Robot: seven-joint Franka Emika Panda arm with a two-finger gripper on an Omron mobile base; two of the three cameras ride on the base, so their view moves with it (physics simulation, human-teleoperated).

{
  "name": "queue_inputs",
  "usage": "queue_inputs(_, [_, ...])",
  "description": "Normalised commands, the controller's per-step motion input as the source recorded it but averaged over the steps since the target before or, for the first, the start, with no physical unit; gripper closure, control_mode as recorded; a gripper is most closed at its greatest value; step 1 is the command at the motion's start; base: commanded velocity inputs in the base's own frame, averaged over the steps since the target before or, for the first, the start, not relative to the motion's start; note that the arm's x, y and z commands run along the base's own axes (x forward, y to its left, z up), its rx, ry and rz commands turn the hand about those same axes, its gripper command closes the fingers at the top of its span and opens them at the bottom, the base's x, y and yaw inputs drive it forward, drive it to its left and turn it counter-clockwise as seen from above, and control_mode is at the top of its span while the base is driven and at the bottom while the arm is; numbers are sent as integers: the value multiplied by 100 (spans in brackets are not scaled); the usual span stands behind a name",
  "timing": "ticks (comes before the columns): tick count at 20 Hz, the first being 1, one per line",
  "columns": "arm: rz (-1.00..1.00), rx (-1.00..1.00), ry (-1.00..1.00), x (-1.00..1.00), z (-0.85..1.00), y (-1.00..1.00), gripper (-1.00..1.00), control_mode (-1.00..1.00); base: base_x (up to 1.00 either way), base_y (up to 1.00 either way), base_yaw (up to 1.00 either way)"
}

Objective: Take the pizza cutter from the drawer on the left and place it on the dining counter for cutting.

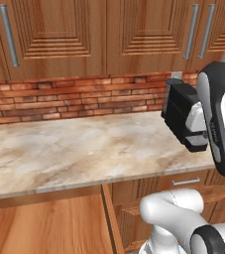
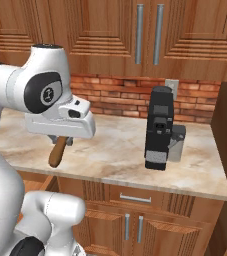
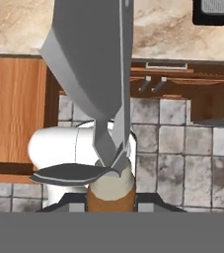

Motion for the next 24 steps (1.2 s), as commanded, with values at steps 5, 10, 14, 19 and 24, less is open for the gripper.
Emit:
queue_inputs(5, [-6, -9, -2, 0, -3, 0, 100, -100, 0, 0, 0])
queue_inputs(10, [-6, -12, -1, 1, -3, -2, 100, -100, 0, 0, 0])
queue_inputs(14, [0, -2, 0, -1, 0, -1, 100, -100, 0, 0, 0])
queue_inputs(19, [0, 0, 0, 0, 0, 0, 100, -100, 0, 0, 0])
queue_inputs(24, [0, 0, 0, 0, 0, 0, 100, -100, 0, 0, 0])
